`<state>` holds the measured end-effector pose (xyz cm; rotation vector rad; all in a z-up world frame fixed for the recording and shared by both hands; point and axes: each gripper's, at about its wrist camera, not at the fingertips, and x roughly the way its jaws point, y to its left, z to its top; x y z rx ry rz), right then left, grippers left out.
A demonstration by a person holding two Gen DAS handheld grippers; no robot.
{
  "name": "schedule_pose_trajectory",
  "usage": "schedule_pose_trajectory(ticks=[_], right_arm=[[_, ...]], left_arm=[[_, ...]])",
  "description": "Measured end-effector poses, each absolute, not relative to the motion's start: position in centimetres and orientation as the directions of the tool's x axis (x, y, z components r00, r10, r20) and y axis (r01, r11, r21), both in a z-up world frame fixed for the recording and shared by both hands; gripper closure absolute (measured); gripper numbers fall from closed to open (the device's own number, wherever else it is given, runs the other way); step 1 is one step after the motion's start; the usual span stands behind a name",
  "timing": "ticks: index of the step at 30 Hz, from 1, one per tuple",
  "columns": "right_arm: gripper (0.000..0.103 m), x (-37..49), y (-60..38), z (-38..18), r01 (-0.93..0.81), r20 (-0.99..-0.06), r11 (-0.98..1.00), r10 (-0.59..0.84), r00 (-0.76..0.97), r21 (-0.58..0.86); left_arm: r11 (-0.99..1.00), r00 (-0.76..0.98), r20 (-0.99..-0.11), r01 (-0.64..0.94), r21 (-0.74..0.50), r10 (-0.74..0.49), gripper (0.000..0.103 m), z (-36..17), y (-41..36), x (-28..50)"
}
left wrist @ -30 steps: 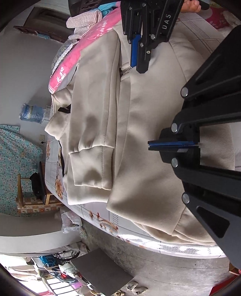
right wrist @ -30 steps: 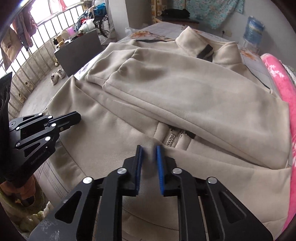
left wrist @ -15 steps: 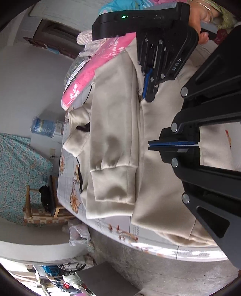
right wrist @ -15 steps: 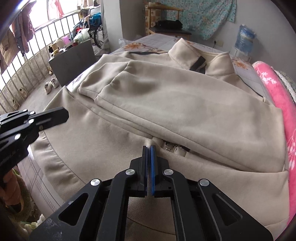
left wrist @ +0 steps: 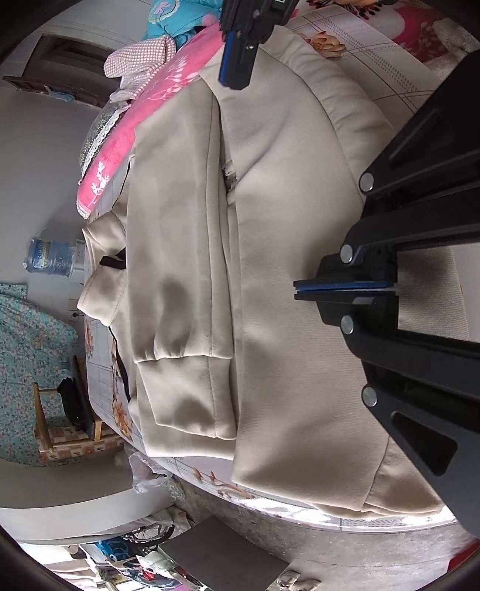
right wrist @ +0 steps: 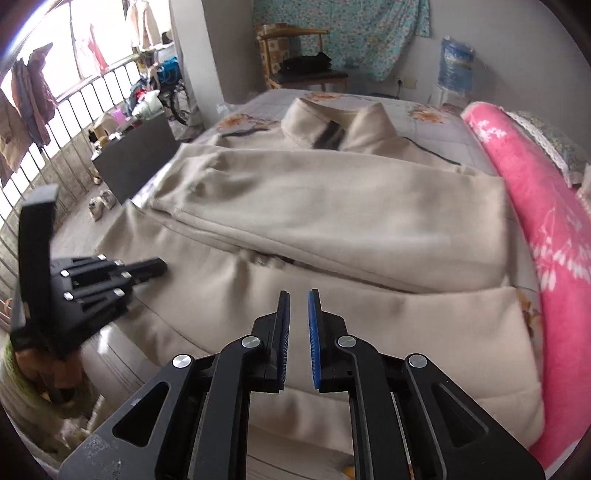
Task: Fold large clothes
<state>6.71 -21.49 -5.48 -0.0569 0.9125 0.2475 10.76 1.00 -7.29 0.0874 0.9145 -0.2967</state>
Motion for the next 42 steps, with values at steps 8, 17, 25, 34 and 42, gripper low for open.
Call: schedule_pose_trajectory(ticks=[8, 17, 25, 34, 42], right_arm=[[0.094, 5.6, -28.2, -7.7, 0.000, -0.837, 1.000, -0.002, 0.547, -0.002], [0.074, 3.0, -18.3, -7.4, -0.391, -0.791, 0.915, 0.308, 0.528, 0.096], [0.062, 1.9, -21.6, -6.2, -0.327, -0.777, 0.941, 0.267, 0.569, 0.084], [0.051, 2.3, -31.7, -8.9, 0.012, -0.821, 0.996, 0.065, 0.567, 0.087], [0.028, 2.0, -30.3, -5.5, -0.060, -0.760, 0.984, 0.166, 0.629, 0.166]], left_arm=[[0.954, 0.559, -0.799, 0.296, -0.059, -0.223, 0.102, -7.2, 1.2, 11.0], [0.956, 0.543, -0.814, 0.289, -0.051, -0.207, 0.102, -7.1, 0.9, 11.2], [0.948, 0.520, -0.821, 0.311, -0.072, -0.233, 0.102, -5.6, 1.1, 10.0], [0.963, 0.471, -0.864, 0.265, -0.056, -0.180, 0.077, -6.6, 0.3, 9.7], [0.975, 0.460, -0.882, 0.223, -0.003, -0.108, 0.044, -6.5, -0.2, 10.1]])
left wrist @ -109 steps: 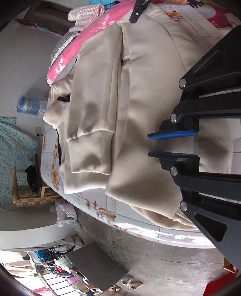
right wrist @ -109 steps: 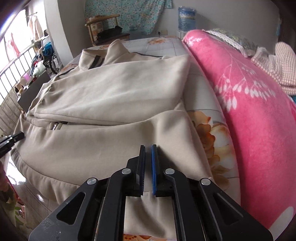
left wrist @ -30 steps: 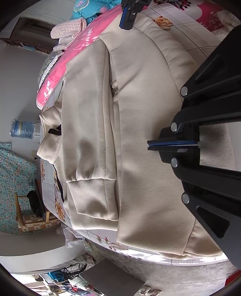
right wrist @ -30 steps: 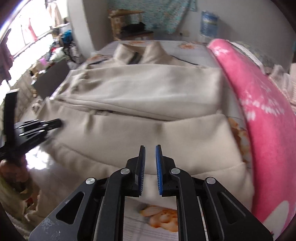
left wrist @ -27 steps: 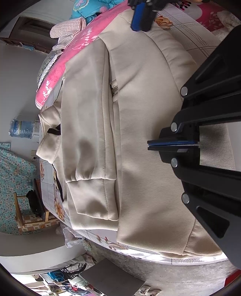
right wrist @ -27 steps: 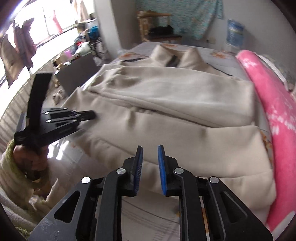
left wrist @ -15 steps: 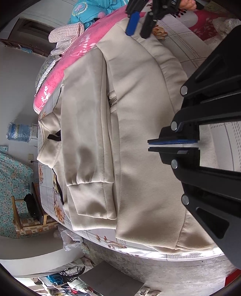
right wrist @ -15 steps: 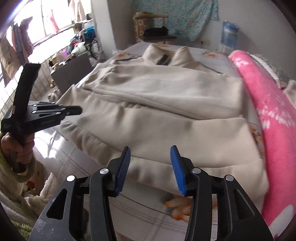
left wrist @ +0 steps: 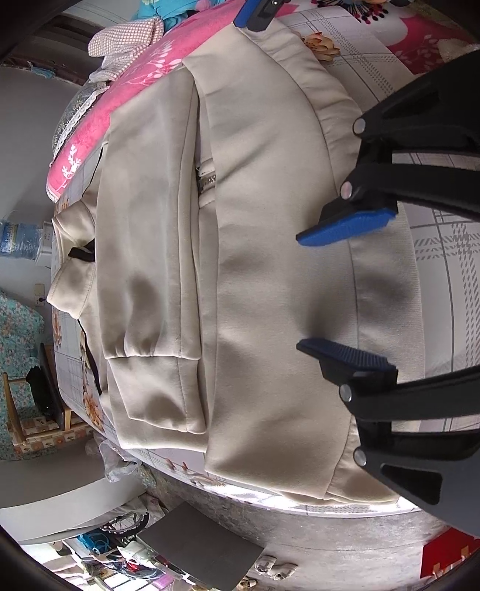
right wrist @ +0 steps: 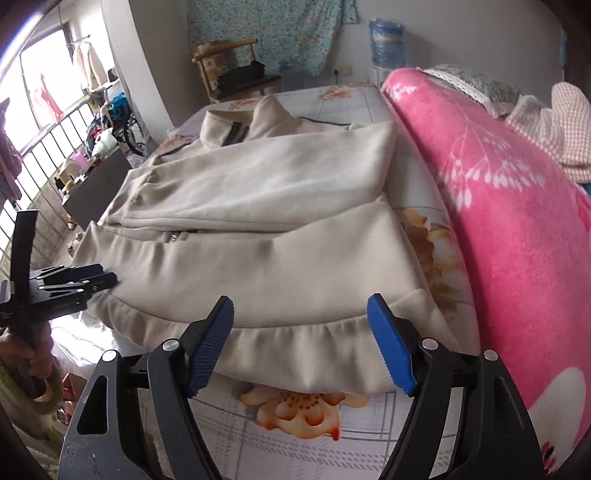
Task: Fold large clothes
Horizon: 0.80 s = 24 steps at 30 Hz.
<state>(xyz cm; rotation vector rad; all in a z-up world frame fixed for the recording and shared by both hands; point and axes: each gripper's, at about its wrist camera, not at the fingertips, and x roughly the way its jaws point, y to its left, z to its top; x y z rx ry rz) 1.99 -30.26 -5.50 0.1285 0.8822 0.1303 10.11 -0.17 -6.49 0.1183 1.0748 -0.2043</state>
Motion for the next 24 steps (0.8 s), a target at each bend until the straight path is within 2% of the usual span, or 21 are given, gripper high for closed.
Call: schedule_pose_trajectory(ticks=[6, 10, 16, 24], right_arm=[[0.025, 3.5, -28.5, -5.5, -0.091, -0.763, 0.976, 0.211, 0.611, 0.197], [0.025, 4.6, -27.4, -5.3, -0.115, -0.765, 0.971, 0.237, 0.598, 0.211], [0.024, 6.4, -26.9, -3.3, -0.147, -0.768, 0.965, 0.264, 0.584, 0.219], [0.023, 12.3, -28.0, 1.9, -0.187, -0.725, 0.956, 0.293, 0.624, 0.226]], left_arm=[[0.982, 0.440, -0.895, 0.191, 0.013, -0.074, 0.030, -6.5, 0.3, 10.7], [0.982, 0.447, -0.892, 0.185, 0.025, -0.061, 0.029, -5.5, 0.6, 10.9], [0.983, 0.524, -0.849, 0.180, 0.040, -0.062, 0.026, -1.2, 1.9, 11.9], [0.976, 0.621, -0.779, 0.212, 0.058, -0.089, 0.025, 5.2, 2.0, 18.2]])
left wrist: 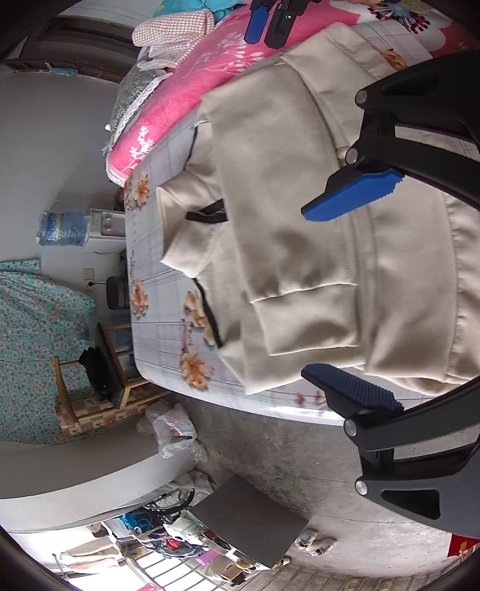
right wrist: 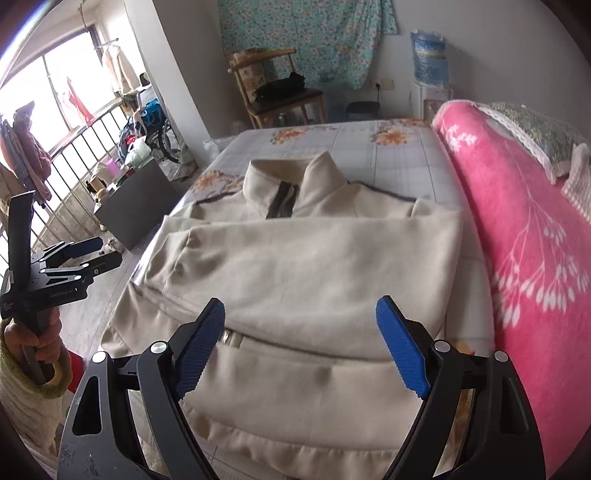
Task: Fold large clothes
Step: 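Grasp the jacket collar with both grippers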
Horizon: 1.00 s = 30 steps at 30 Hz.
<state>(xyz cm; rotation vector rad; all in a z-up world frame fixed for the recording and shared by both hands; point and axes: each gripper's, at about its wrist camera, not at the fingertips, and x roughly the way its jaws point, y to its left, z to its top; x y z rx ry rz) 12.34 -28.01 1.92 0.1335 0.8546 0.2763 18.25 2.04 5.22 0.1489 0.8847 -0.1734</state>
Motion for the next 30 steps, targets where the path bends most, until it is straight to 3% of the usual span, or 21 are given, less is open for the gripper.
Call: schedule_pose_trajectory(ticks=[8, 16, 22, 30], right_arm=[[0.020, 23.9, -27.6, 4.8, -0.213, -0.727, 0.958, 0.284, 0.626, 0.191], [0.020, 37.3, -26.3, -0.3, -0.142, -0.841, 0.973, 0.229, 0.491, 0.182], [0.020, 43.2, -24.8, -4.3, -0.130, -0.899, 0.984, 0.164, 0.405, 0.121], [0.041, 43.7, -24.9, -7.6, -0.120, -0.945, 0.989, 0.115, 0.307, 0.082]], left_arm=[[0.979, 0.622, -0.775, 0.202, 0.022, -0.111, 0.024, 5.9, -1.0, 30.2], [0.990, 0.543, -0.837, 0.139, 0.013, -0.065, 0.024, 0.6, -4.5, 42.1], [0.987, 0.494, -0.869, 0.151, 0.053, -0.029, 0.024, -3.0, -6.0, 45.8], [0.958, 0.486, -0.873, 0.232, 0.166, 0.034, 0.028, -4.9, -6.8, 45.0]])
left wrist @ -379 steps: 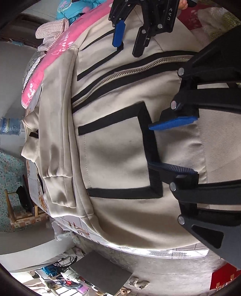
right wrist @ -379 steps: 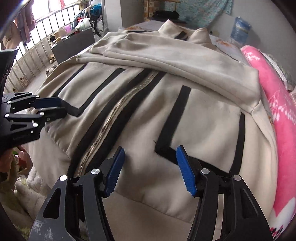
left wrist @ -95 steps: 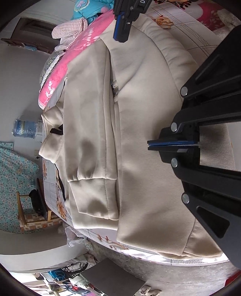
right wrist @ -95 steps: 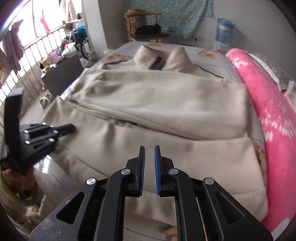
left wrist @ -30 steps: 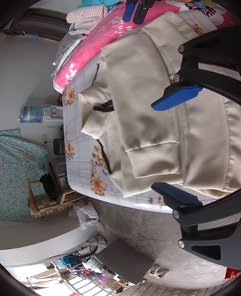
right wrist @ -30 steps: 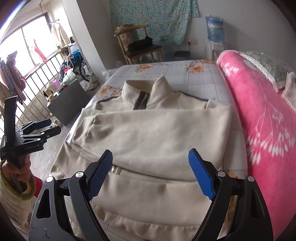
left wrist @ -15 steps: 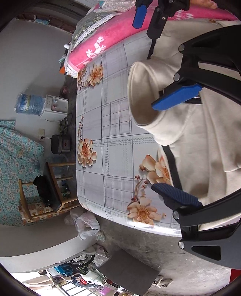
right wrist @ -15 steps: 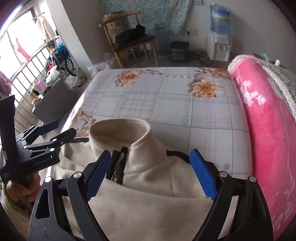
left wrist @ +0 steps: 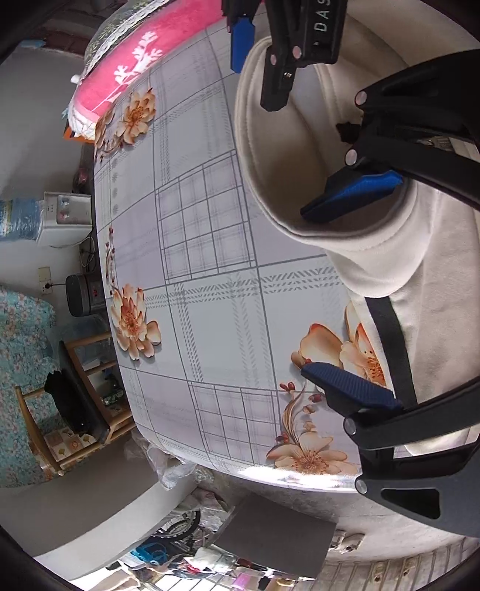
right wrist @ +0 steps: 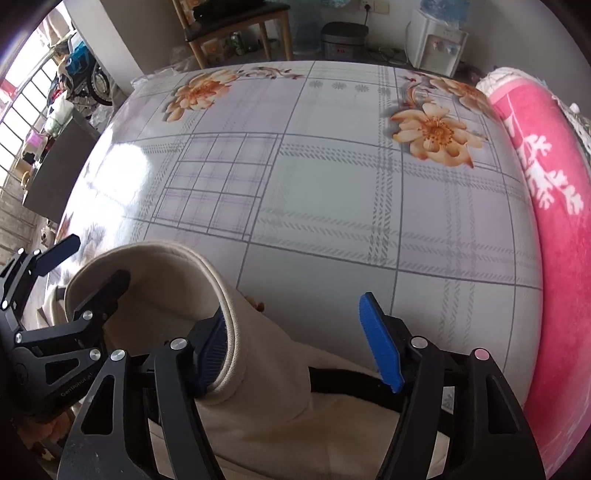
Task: Fold large clothes
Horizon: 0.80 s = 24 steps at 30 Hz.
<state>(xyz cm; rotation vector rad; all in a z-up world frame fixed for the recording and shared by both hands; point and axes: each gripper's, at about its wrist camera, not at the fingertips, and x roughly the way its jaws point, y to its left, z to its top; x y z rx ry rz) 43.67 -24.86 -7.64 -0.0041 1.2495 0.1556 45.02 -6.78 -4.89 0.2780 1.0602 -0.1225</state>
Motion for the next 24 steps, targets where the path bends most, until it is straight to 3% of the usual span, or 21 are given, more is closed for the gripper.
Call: schedule_pose_trajectory(ticks=[4, 10, 13, 16, 18, 21, 24], right_arm=[[0.044, 41.2, -25.0, -6.9, -0.180, -0.944, 0.981, 0.129, 0.302, 0.076], [0.059, 37.7, -24.9, -5.9, -0.238, -0.938, 0.969, 0.139, 0.318, 0.063], [0.071, 36.8, -25.4, -5.6, -0.245, -0.934, 0.965, 0.173, 0.313, 0.097], [0.075, 35.8, -25.3, -5.4, -0.256, -0.928, 0.962, 0.175, 0.328, 0.091], [0.077, 34.8, -25.3, -5.3, -0.264, -0.922, 0.961, 0.174, 0.346, 0.082], [0.081, 33.8, -25.2, -5.0, -0.281, -0.912, 0.957, 0.178, 0.371, 0.072], [0.082, 32.4, -25.3, -4.9, -0.290, -0.903, 0.954, 0.186, 0.387, 0.072]], left_arm=[[0.929, 0.486, -0.873, 0.307, 0.208, 0.035, 0.030, -4.4, -6.8, 43.1], [0.910, 0.483, -0.875, 0.376, 0.172, -0.034, 0.044, -3.8, -5.8, 40.4], [0.904, 0.486, -0.872, 0.398, 0.157, -0.063, 0.052, -3.5, -5.5, 39.2], [0.896, 0.501, -0.862, 0.414, 0.160, -0.077, 0.061, -3.1, -5.4, 37.8], [0.889, 0.518, -0.851, 0.425, 0.171, -0.084, 0.077, -2.6, -5.4, 36.7], [0.881, 0.554, -0.827, 0.433, 0.192, -0.092, 0.091, -1.9, -5.4, 34.8], [0.871, 0.578, -0.812, 0.438, 0.220, -0.085, 0.094, -1.7, -5.5, 32.9]])
